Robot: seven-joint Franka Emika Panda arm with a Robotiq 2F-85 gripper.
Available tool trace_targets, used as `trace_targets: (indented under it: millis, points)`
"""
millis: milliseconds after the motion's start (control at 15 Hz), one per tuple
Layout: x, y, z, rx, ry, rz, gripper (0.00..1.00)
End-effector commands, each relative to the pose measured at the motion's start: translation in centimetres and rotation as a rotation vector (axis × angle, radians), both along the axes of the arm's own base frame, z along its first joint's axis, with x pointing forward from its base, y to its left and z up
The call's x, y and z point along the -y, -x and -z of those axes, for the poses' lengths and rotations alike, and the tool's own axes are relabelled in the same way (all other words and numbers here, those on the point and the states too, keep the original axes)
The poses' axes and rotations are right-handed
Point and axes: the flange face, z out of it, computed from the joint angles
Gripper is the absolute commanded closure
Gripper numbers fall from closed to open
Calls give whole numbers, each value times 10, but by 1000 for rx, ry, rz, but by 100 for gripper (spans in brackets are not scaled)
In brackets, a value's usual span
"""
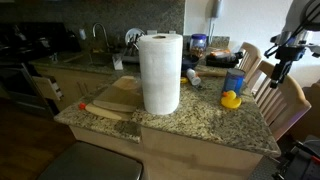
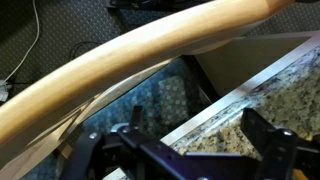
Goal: Move the rubber duck to the right
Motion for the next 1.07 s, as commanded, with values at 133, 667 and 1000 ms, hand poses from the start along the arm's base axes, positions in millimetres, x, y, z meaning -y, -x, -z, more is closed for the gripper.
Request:
trace_targets:
  millis: [133, 667, 1000]
  points:
    - [0, 0, 0, -1, 0, 0, 0]
    - [-56, 35, -93, 322, 178, -98, 0]
    - [-58, 32, -106, 313, 165, -100, 0]
